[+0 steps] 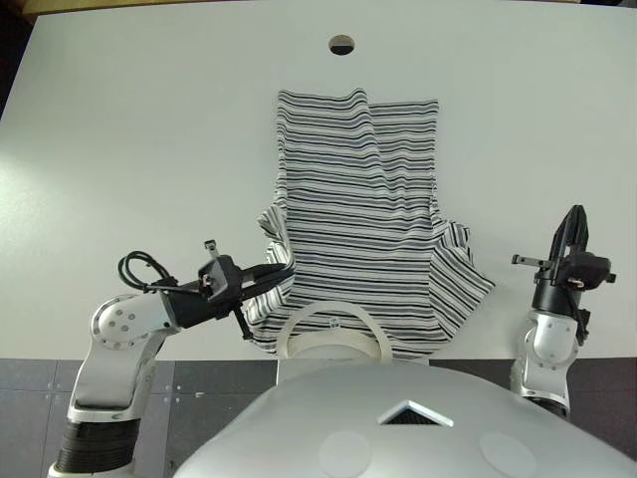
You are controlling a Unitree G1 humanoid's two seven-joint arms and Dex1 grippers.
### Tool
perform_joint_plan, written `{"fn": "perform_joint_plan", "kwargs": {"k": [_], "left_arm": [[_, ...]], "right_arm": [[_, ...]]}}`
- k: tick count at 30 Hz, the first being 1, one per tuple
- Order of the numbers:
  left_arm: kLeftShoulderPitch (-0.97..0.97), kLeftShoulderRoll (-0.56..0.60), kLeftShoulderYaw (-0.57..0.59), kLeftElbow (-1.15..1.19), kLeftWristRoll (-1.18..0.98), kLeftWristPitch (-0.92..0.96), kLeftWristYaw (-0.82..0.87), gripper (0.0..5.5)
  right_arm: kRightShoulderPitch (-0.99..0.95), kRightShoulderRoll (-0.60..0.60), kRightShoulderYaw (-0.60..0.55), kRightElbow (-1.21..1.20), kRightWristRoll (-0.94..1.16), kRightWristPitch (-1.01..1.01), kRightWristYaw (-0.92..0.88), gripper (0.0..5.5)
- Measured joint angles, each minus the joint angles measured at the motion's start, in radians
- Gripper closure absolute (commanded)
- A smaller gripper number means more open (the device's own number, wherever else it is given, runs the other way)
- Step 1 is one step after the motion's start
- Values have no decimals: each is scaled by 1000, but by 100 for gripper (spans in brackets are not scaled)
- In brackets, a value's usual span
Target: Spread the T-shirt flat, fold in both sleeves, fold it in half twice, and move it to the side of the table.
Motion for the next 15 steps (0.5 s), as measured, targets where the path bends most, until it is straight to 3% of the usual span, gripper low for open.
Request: {"fn": "perform_joint_plan", "kwargs": {"k": [3, 6, 10, 15], "left_arm": [[-40, -16, -80, -9, 62, 23, 48, 539], [-79, -21, -129, 18, 113, 49, 90, 490], [-76, -22, -147, 36, 130, 54, 121, 424], [-33, -32, -156, 37, 155, 32, 166, 421]], "right_arm": [[-17, -19, 11, 13, -1, 2, 25, 540], [-3, -35, 85, -22, 90, 97, 146, 505], [101, -84, 202, -287, 295, 351, 315, 427], [270, -213, 231, -619, 506, 668, 416, 362]]}}
